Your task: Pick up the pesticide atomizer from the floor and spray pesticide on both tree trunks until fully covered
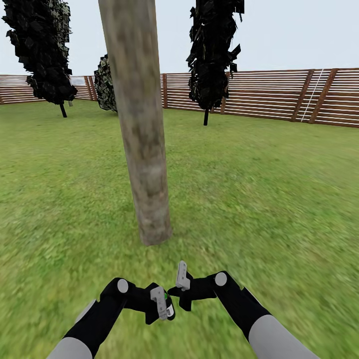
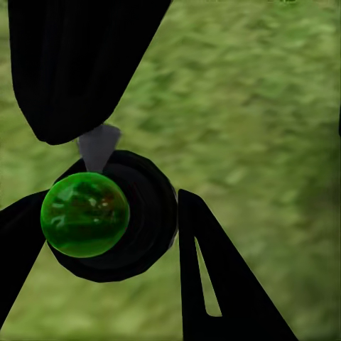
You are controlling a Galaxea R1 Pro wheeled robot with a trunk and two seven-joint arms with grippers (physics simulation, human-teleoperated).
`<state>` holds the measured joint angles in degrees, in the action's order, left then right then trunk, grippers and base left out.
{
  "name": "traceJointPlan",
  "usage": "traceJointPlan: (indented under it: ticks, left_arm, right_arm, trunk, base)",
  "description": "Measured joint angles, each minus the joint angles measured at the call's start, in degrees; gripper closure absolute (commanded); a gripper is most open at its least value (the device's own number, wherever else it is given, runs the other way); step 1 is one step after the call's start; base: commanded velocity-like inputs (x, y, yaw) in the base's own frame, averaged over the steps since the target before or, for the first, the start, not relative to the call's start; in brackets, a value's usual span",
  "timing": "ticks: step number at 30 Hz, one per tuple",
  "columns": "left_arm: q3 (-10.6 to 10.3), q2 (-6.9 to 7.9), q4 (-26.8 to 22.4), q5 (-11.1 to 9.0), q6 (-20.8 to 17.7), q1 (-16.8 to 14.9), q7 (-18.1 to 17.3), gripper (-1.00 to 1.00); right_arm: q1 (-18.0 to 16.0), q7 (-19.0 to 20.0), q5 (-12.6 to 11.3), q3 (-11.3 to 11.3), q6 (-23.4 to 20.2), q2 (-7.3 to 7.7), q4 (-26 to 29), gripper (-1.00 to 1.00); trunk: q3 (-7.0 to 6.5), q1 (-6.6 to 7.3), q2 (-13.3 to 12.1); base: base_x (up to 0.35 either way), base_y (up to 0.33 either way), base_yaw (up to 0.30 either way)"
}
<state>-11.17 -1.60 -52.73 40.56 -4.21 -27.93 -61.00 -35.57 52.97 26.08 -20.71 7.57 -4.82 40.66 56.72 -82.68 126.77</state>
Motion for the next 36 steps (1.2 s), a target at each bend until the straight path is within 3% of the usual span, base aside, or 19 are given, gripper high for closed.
traceJointPlan:
  ticks: [8, 16, 20, 24, 25, 30, 31, 33, 36]
  left_arm:
    - [0.0, -0.14, 0.1, 0.2, 0.0, 0.0, 0.1, 1.0]
    - [0.2, 1.3, 0.9, 1.0, 0.1, 0.1, 0.2, 1.0]
    - [0.7, 3.72, 1.1, 3.9, 0.1, 0.3, 0.2, 1.0]
    - [0.8, 6.47, 1.1, 4.6, 0.1, 0.7, 0.1, 1.0]
    - [0.9, 8.07, 1.1, 4.9, 0.1, 0.9, 0.2, 1.0]
    - [1.0, 13.14, 1.1, 4.9, 0.0, 1.0, 0.2, 1.0]
    - [1.1, 14.18, 1.1, 4.8, 0.0, 1.0, 0.2, 1.0]
    - [2.6, 16.51, 1.1, 4.8, -0.1, 1.0, 0.3, 1.0]
    - [9.3, 17.4, 1.1, 4.7, 0.1, 1.0, 0.3, 1.0]
  right_arm:
    - [0.0, 0.0, -0.1, 0.0, 0.0, 0.0, 0.0, 1.0]
    - [0.0, 0.0, -0.1, 0.0, 0.0, 0.0, 0.0, 1.0]
    - [0.0, 0.0, 0.0, 0.0, 0.0, 0.0, 0.0, 1.0]
    - [0.0, 0.0, 0.0, 0.0, 0.0, 0.0, -0.1, 1.0]
    - [0.0, 0.0, 0.0, 0.1, 0.1, 0.06, -0.2, 1.0]
    - [0.0, 0.0, 0.1, 0.1, 0.1, 0.39, -0.4, 1.0]
    - [0.0, 0.0, 0.1, 0.1, 0.1, 0.53, -0.5, -1.0]
    - [0.0, -0.1, 0.1, 0.1, 0.1, 0.86, -0.6, -1.0]
    - [0.0, -0.1, 0.2, 0.1, 0.1, 1.01, -1.5, -1.0]
  trunk:
    - [0.0, 0.0, 0.0]
    - [0.0, 0.0, 0.0]
    - [0.0, 0.0, 0.0]
    - [0.0, 0.0, 0.0]
    - [0.0, 0.0, 0.0]
    - [0.0, 0.0, 0.0]
    - [0.0, 0.0, 0.0]
    - [0.0, 0.0, 0.0]
    - [0.0, 0.0, 0.0]
  base:
    - [0.0, 0.0, 0.0]
    - [0.0, 0.0, 0.0]
    - [0.0, 0.0, 0.0]
    - [0.0, 0.0, 0.0]
    - [0.0, 0.0, 0.0]
    - [0.0, 0.0, 0.0]
    - [0.0, 0.0, 0.0]
    - [0.0, 0.0, 0.0]
    - [0.0, 0.0, 0.0]
